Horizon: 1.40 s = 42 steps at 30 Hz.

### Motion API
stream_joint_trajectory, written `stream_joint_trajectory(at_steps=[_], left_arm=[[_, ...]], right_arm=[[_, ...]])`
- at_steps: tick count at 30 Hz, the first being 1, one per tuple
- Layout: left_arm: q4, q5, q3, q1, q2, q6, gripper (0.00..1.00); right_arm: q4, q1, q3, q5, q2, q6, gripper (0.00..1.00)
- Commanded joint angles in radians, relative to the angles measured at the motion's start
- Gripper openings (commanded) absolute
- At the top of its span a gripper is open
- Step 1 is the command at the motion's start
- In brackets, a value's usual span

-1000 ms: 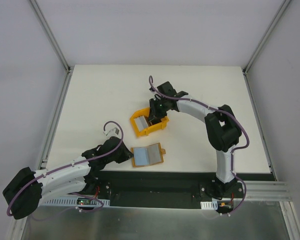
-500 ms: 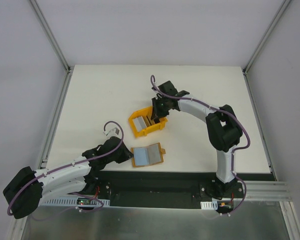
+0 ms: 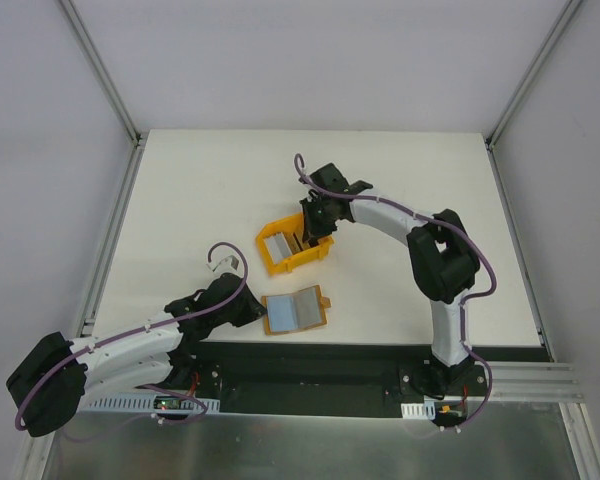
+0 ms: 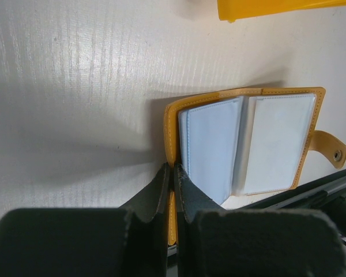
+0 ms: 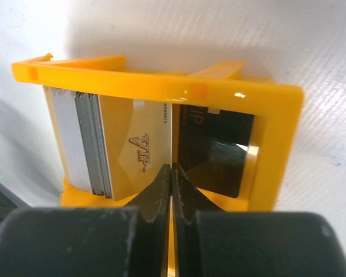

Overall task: Put the credit cards into the card holder
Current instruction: Pick up the credit card from the storage box, then insert the credit card into the card holder.

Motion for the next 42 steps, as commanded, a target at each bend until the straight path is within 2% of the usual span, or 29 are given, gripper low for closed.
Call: stream_joint_trajectory(at_steps=[1, 10, 15, 17, 21, 24, 29, 34, 38, 42], left_arm=[[0.007, -0.010, 0.031, -0.005, 0.007, 0.027, 0.00], [0.007, -0.009, 0.031, -0.005, 0.004, 0.027, 0.00], [0.007, -0.004, 0.035, -0.005, 0.010, 0.030, 0.00], [0.007, -0.003, 0.034, -0.005, 0.011, 0.030, 0.00], [0.007, -0.004, 0.034, -0.003, 0.010, 0.022, 0.00], [0.007, -0.006, 0.034, -0.003, 0.007, 0.017, 0.00], [0.007, -0.007, 0.026, -0.005, -0.004, 0.008, 0.00], [0.007, -0.010, 0.017, -0.005, -0.019, 0.001, 0.00], [0.007, -0.015, 0.005, -0.005, -0.031, -0.010, 0.00], [0.007, -0.018, -0.003, -0.005, -0.039, -0.013, 0.00]], right_arm=[[-0.041, 0.007, 0.049, 0.070, -0.038, -0.039, 0.00], [-0.061, 0.026, 0.036, 0.176, -0.242, -0.063, 0.00], [-0.089, 0.066, 0.029, 0.274, -0.297, -0.063, 0.00], [-0.122, 0.105, 0.032, 0.389, -0.305, -0.056, 0.00], [-0.185, 0.246, 0.036, 0.793, -0.320, 0.022, 0.00], [-0.208, 0.343, 0.041, 1.011, -0.306, 0.077, 0.00], [-0.314, 0.431, 0.105, 1.219, -0.251, 0.160, 0.00], [-0.395, 0.463, 0.133, 1.283, -0.222, 0.225, 0.01], [-0.429, 0.472, 0.107, 1.236, -0.258, 0.271, 0.00], [-0.211, 0.469, -0.084, 1.008, -0.447, 0.211, 0.00]])
